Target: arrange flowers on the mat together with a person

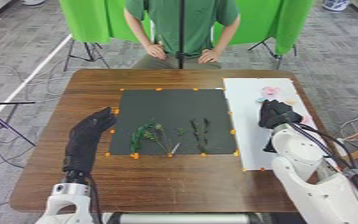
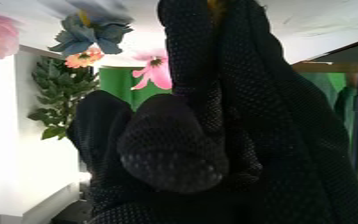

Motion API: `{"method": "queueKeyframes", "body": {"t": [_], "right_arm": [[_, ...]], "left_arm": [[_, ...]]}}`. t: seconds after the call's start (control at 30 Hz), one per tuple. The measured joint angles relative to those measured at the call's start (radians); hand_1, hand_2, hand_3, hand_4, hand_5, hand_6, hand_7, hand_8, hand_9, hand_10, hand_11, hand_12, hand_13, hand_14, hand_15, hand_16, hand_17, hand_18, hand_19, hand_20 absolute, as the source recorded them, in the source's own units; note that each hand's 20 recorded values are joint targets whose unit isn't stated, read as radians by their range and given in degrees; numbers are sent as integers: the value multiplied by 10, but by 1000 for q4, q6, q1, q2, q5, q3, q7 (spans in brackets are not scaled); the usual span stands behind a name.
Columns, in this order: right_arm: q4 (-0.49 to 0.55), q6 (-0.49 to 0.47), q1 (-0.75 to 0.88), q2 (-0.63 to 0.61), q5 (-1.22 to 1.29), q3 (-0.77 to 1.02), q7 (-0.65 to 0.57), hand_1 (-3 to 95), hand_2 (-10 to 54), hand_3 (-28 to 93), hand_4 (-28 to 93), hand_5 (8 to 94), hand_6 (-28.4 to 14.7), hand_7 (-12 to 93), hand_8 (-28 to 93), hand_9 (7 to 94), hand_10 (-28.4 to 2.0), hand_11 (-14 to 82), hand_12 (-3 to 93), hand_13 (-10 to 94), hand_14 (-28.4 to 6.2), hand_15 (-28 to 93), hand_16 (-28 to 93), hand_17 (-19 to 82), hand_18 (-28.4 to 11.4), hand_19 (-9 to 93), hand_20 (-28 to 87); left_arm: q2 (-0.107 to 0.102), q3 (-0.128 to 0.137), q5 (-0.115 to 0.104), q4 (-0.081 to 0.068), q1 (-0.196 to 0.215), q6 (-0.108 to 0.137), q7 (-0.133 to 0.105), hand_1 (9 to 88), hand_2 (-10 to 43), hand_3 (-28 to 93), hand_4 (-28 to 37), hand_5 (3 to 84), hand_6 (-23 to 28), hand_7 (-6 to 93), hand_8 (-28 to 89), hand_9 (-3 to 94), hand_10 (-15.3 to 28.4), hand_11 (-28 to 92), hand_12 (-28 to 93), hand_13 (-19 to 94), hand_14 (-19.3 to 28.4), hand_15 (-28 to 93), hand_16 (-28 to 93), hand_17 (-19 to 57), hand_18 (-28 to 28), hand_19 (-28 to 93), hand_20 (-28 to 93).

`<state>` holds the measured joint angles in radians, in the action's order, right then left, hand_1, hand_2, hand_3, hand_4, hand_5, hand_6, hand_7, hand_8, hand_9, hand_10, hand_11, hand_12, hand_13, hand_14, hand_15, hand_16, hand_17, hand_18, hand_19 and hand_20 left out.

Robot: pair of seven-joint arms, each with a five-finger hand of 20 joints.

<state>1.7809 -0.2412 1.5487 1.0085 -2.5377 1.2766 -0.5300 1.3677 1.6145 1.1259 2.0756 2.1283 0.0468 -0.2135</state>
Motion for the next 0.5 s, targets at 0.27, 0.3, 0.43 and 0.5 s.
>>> {"method": "queueKeyframes", "body": {"t": [0.27,0.3,0.43,0.5], "right_arm": [[66,1,-50,-39,70,-29,-5,670,-95,540,-248,880,36,161,53,937,-74,145,274,937,9,673,200,585,-170,932,544],[77,3,-71,-43,82,-40,-3,670,-95,541,-250,881,36,160,53,937,-74,145,275,937,9,674,200,585,-169,932,545],[91,15,-199,-43,136,-127,24,670,-95,542,-252,882,35,159,54,937,-75,149,273,937,11,677,200,587,-169,932,548],[82,17,-274,-29,157,-182,56,669,-95,544,-251,882,35,159,54,937,-76,150,273,937,11,678,201,587,-168,932,549]], "left_arm": [[0,36,-6,6,17,22,-3,287,-49,642,-181,481,37,171,-60,452,128,167,140,345,160,159,29,40,97,18,155],[0,44,-7,7,21,27,-4,286,-48,643,-181,481,36,172,-60,452,128,166,140,346,159,159,29,41,97,18,155],[0,82,-10,14,42,52,-9,284,-42,641,-187,481,37,170,-61,452,129,167,139,346,159,159,29,42,96,17,155],[0,101,-12,16,52,65,-13,282,-34,640,-190,482,37,171,-60,452,129,167,140,346,159,159,29,43,95,17,155]]}}
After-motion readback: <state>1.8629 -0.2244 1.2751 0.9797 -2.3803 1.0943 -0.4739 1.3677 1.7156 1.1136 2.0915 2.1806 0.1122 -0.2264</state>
